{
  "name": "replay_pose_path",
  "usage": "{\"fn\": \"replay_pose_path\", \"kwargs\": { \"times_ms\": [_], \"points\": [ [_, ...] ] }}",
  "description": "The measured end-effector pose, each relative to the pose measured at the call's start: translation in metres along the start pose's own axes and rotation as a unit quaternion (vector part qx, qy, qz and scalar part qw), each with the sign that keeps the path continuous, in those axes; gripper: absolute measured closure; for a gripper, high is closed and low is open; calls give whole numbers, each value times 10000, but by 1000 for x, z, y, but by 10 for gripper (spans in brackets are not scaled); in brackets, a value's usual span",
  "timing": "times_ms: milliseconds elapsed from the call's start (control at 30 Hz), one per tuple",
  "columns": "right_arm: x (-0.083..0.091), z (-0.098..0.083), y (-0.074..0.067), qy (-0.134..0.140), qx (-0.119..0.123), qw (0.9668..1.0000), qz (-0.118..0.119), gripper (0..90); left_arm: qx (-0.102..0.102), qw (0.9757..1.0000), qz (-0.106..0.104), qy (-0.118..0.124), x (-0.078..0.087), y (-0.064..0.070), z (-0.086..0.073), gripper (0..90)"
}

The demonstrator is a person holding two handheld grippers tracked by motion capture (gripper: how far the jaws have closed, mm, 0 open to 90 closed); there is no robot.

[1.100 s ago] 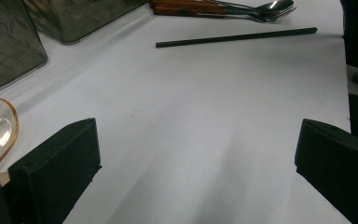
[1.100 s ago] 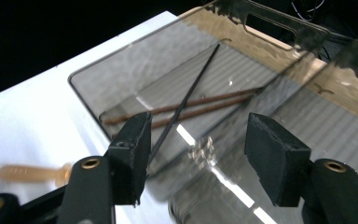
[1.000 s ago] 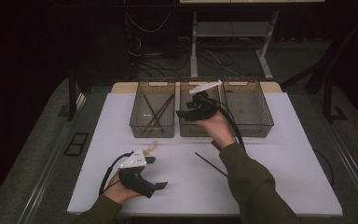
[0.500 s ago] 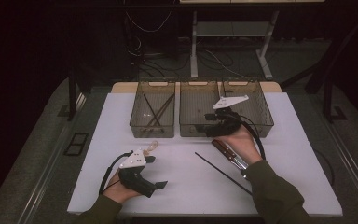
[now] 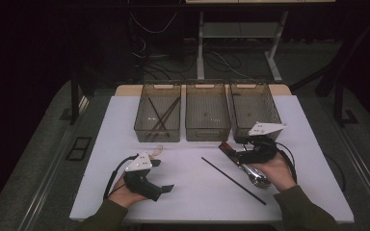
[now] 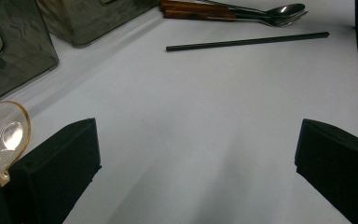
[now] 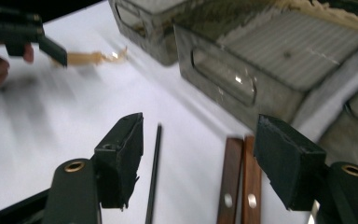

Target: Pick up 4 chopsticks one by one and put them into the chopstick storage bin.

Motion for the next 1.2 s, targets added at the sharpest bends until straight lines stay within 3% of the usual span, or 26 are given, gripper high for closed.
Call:
{"fn": "replay_pose_path", "kwargs": {
  "times_ms": [333, 633, 900, 1200],
  "points": [
    [19, -37, -9, -95, -1, 9999, 60, 347, -12, 10000, 16, -1, 1, 0, 0, 0],
    [25, -68, -26, -470, 158, 9986, 187, 534, -15, 10000, 34, -34, 2, 2, -2, 0],
    [14, -81, -36, -960, 277, 9948, 179, 692, -64, 10000, 48, -57, 3, 3, -3, 0],
    [2, -87, -39, -1417, 451, 9889, -27, 773, -57, 10000, 21, -27, 2, 4, -3, 0]
  ]
}}
Point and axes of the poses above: each handheld gripper's, and its own axes: x roughly backward along the jaws, z roughly out of its top, y roughly to its right, the point moved 2 cm from there along -x, roughly forward along the jaws, and after that the axes turned 10 degrees about -y, right-handed, at the moved point
